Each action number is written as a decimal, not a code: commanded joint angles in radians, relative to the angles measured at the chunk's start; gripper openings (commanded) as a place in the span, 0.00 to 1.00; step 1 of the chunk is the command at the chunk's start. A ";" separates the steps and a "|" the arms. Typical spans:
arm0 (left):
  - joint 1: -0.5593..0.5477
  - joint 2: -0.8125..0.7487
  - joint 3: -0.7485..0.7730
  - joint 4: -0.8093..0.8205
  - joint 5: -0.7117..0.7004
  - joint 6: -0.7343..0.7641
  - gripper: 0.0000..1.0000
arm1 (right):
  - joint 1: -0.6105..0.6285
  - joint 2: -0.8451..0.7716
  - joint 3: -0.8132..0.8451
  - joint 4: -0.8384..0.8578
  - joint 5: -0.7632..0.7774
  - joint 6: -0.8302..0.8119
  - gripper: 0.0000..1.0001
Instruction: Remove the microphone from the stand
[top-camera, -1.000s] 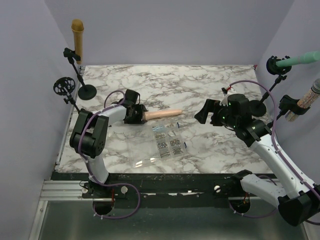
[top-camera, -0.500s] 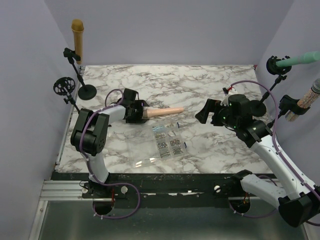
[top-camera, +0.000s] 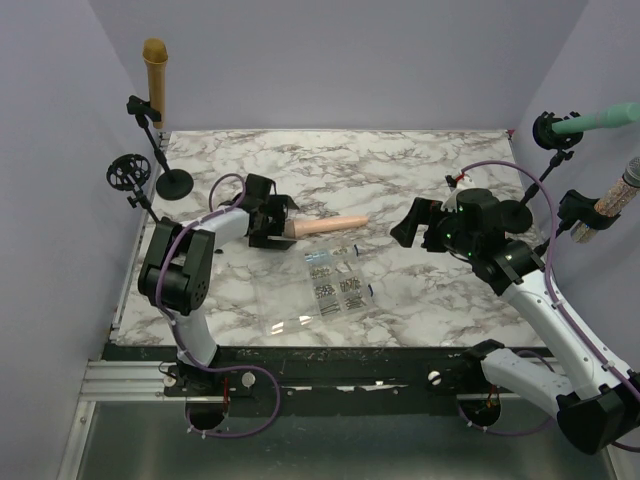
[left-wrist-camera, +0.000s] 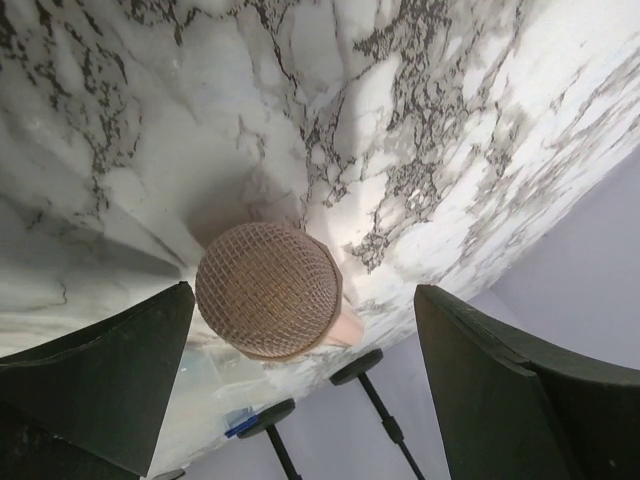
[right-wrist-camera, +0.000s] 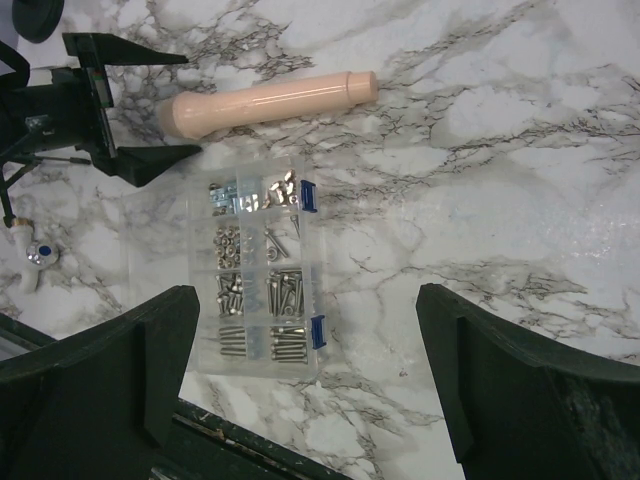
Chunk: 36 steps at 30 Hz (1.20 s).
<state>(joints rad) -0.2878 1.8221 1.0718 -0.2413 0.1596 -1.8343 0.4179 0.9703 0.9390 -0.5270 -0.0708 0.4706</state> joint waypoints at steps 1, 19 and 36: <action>0.006 -0.091 0.038 -0.077 -0.002 0.069 0.95 | 0.005 -0.016 -0.009 -0.018 0.023 -0.007 1.00; 0.030 -0.517 0.072 -0.125 -0.073 0.836 0.93 | 0.005 -0.026 -0.039 0.036 0.012 -0.014 1.00; 0.134 -0.840 0.130 -0.492 -0.405 1.328 0.98 | 0.007 0.155 -0.025 0.257 -0.381 0.059 1.00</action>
<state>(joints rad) -0.1623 1.0489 1.2102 -0.6891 -0.1654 -0.5606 0.4179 1.0821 0.9127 -0.3897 -0.2569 0.4717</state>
